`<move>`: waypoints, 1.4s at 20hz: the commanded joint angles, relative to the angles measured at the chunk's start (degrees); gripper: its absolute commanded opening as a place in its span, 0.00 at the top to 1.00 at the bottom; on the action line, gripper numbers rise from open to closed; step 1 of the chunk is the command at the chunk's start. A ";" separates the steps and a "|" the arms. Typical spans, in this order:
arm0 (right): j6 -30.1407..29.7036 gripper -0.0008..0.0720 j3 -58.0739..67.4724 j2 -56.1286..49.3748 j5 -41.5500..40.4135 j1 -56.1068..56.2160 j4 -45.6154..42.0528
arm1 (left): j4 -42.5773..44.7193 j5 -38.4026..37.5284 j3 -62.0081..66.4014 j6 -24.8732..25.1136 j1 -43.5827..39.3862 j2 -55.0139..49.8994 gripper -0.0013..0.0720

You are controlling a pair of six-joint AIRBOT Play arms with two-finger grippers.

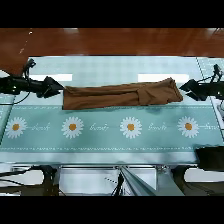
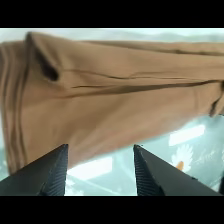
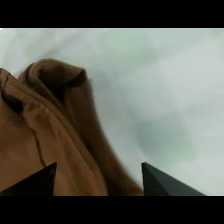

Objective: Fold the shirts.

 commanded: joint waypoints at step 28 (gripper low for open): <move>27.76 0.96 2.80 39.39 21.90 32.15 -25.99 | -13.18 27.19 0.04 -1.68 -48.46 -7.74 0.95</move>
